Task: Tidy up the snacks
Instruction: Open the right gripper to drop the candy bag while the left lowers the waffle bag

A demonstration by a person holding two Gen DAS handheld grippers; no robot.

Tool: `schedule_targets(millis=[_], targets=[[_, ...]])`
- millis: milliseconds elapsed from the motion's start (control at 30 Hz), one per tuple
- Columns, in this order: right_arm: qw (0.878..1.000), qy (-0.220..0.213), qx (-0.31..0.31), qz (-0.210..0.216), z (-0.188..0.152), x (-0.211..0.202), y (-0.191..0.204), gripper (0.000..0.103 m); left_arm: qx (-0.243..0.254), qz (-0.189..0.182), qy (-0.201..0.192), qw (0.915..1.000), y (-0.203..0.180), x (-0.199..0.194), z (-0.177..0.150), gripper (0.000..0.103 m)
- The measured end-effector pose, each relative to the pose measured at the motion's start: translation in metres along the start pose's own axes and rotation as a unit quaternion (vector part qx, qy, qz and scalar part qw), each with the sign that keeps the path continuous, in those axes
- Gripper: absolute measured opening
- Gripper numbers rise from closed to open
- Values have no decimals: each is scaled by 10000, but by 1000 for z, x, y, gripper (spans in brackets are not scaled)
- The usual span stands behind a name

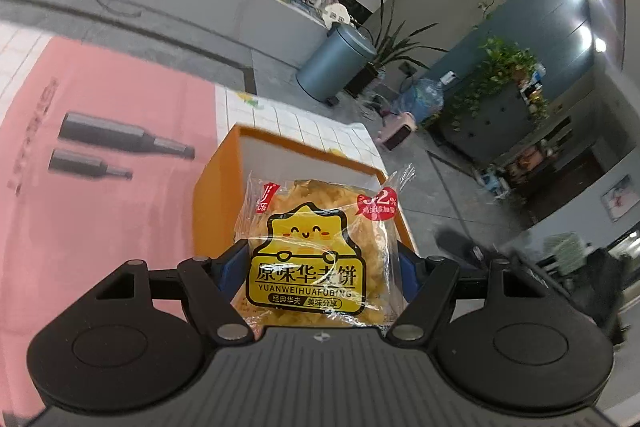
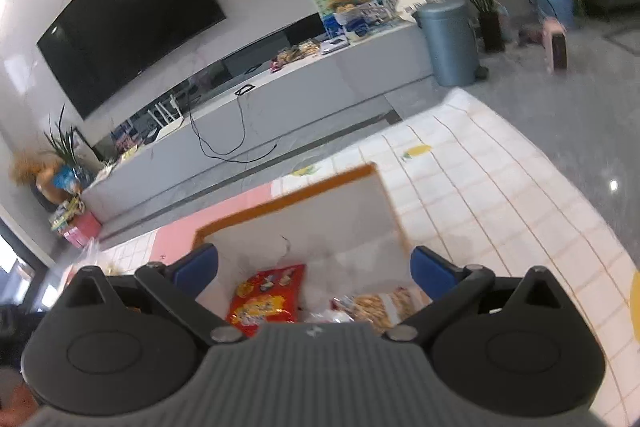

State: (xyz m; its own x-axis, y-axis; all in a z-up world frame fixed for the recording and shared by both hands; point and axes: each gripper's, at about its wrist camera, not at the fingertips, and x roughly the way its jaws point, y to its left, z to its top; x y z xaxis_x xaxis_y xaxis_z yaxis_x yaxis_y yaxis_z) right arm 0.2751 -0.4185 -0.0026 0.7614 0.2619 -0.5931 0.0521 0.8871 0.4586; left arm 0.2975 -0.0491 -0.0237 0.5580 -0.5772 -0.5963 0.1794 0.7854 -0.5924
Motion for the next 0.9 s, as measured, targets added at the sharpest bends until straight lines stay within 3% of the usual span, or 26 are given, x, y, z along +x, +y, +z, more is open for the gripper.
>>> schedule_targets(millis=[133, 300, 400, 500, 700, 767, 900], targets=[[9980, -166, 618, -15, 1, -16, -38, 100, 125, 308, 70, 9994, -19, 34, 5, 83], [9896, -152, 1291, -612, 2, -18, -81, 100, 84, 428, 381, 9983, -34, 80, 9, 81], [9845, -117, 1606, -701, 1, -18, -100, 100, 121, 515, 660, 9964, -40, 109, 11, 78], [9836, -220, 1627, -744, 3, -25, -107, 100, 263, 825, 737, 9935, -49, 135, 10, 76], [9843, -241, 1583, -748, 3, -28, -107, 100, 800, 1434, 278, 9860, -66, 149, 1, 80], [9849, -199, 1475, -886, 3, -25, -108, 100, 863, 1427, 365, 9853, -69, 150, -1, 88], [9836, -201, 1300, -1231, 2, -26, -107, 100, 706, 1092, 671, 9892, -75, 137, -2, 90]])
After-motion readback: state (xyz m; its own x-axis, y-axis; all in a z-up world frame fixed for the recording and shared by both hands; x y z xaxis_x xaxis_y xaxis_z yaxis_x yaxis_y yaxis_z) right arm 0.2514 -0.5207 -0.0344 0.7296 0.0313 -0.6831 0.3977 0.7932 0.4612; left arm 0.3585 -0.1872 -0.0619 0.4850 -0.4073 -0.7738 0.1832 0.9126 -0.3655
